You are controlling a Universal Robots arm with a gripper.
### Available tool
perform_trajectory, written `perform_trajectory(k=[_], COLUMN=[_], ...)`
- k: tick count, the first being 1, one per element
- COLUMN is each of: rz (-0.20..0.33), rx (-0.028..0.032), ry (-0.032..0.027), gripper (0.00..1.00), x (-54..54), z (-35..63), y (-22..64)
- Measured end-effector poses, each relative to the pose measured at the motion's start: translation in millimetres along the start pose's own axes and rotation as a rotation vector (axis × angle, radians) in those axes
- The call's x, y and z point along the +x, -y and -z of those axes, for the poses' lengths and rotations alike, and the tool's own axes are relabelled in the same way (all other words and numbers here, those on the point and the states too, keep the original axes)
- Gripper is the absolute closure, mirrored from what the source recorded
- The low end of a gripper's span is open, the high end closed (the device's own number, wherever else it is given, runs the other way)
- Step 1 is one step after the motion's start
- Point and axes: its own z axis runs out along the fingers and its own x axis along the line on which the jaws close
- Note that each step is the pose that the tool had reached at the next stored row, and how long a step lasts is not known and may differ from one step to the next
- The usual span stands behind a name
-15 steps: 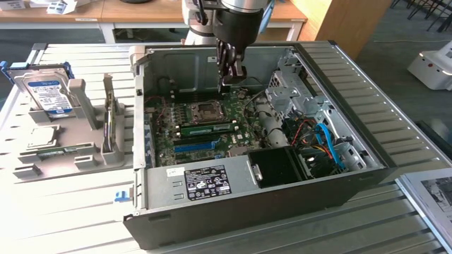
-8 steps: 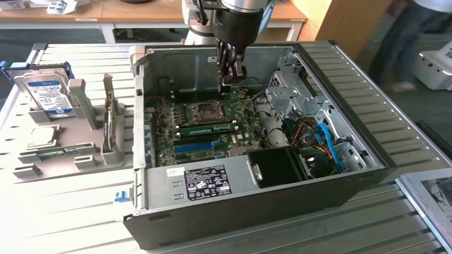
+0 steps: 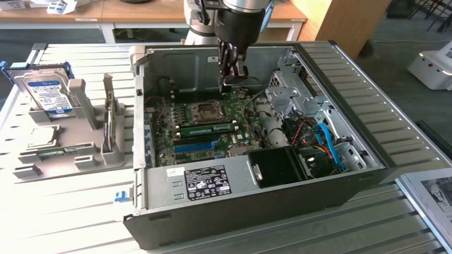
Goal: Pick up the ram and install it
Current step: 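Press down the ram until it locks into place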
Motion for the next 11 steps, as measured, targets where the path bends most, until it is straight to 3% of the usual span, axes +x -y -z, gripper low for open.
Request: perform_trajectory(k=[11], rz=[0.000], rx=[0.0000], ry=[0.0000], gripper=[0.90], x=[-0.1], z=[0.3], y=[8.1])
